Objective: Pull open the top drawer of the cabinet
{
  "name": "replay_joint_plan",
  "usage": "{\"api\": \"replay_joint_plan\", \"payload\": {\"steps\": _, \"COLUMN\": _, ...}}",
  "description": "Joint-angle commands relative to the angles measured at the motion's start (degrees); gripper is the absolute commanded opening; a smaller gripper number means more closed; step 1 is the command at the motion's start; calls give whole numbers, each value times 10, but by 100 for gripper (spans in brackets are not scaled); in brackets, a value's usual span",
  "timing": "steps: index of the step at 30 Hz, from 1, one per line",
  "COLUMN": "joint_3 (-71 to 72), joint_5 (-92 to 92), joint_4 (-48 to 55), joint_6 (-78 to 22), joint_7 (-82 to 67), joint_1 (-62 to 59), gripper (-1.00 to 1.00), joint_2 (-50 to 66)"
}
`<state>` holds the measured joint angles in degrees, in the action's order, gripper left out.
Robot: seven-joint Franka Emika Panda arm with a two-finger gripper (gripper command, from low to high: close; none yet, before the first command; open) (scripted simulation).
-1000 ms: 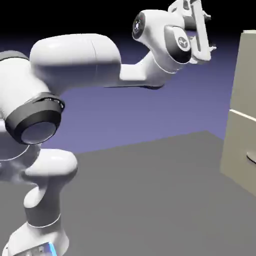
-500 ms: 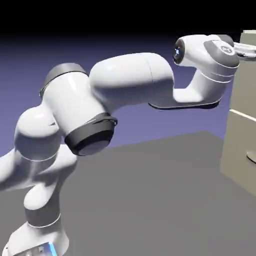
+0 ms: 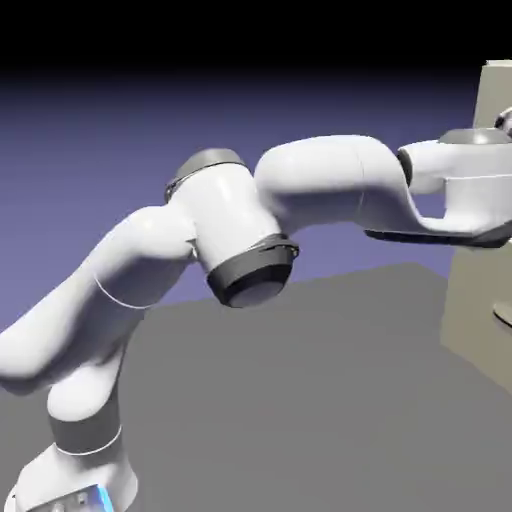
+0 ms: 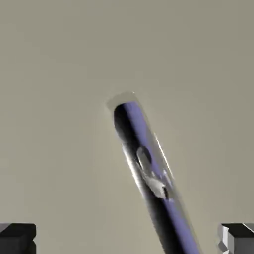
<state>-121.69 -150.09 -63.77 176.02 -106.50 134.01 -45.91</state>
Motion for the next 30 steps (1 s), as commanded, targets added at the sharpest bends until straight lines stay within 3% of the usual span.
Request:
{"api": "replay_joint_plan", "payload": {"steps": 1, "joint_3": -19, "joint_5": -23, "joint_4": 15, "joint_6": 0, "joint_7": -23, "joint_1": 21, "gripper": 0, "joint_2": -2}}
{"api": "replay_joint_plan", "payload": {"steps": 24, "joint_3": 52, "joint_5": 310, "joint_4": 190, "joint_6": 0, "joint_7": -530, "joint_1": 106, "gripper": 0, "joint_2": -181}}
{"api": "replay_joint_plan", "payload": {"steps": 25, "joint_3": 52, "joint_5": 310, "joint_4": 190, "joint_6": 0, "joint_7": -530, "joint_1": 106, "gripper": -100, "joint_2": -181}}
{"api": "replay_joint_plan", "payload": {"steps": 30, "joint_3": 135, "joint_5": 262, "joint_4": 166, "joint_6": -30, "joint_7": -560, "joint_1": 82, "gripper": -100, "joint_2": -212}}
